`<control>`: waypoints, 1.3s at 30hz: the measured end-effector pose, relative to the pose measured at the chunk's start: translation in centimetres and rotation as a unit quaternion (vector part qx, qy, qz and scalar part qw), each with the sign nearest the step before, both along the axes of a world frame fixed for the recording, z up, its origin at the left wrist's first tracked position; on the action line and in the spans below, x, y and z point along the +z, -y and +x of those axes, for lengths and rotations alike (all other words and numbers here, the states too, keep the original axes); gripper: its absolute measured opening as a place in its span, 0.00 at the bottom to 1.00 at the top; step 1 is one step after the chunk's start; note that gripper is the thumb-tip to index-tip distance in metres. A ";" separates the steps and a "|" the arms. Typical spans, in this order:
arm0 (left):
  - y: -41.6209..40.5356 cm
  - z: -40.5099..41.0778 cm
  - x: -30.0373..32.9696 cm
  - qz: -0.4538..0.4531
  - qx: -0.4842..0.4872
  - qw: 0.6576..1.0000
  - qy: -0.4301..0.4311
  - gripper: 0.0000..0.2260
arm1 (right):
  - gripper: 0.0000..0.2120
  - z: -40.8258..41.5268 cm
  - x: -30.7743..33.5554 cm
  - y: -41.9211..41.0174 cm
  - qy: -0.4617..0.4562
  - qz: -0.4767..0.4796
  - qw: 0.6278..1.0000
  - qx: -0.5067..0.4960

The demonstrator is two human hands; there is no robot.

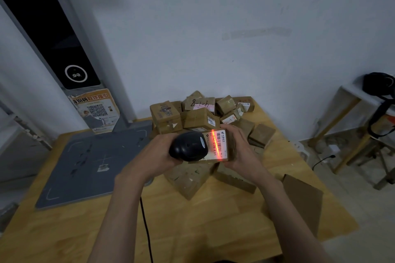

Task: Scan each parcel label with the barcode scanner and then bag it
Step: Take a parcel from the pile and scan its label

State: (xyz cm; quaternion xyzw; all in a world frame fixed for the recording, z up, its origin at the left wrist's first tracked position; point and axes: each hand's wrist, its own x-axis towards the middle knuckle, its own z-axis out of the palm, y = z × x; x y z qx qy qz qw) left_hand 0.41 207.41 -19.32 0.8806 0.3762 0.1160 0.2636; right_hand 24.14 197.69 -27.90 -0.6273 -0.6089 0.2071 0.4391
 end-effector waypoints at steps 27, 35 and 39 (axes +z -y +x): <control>1.3 0.5 -1.5 -0.025 -0.040 0.999 -0.013 0.23 | 0.44 -0.1 -0.7 3.6 -0.007 -0.003 0.999 -0.032; 4.6 5.9 -3.1 -0.035 -0.196 0.980 -0.015 0.18 | 0.47 -1.1 -3.3 14.1 -0.074 -0.032 0.965 -0.251; 9.4 8.7 -5.5 -0.080 -0.284 0.955 -0.025 0.20 | 0.52 -3.4 -5.7 21.9 -0.131 -0.054 0.918 -0.371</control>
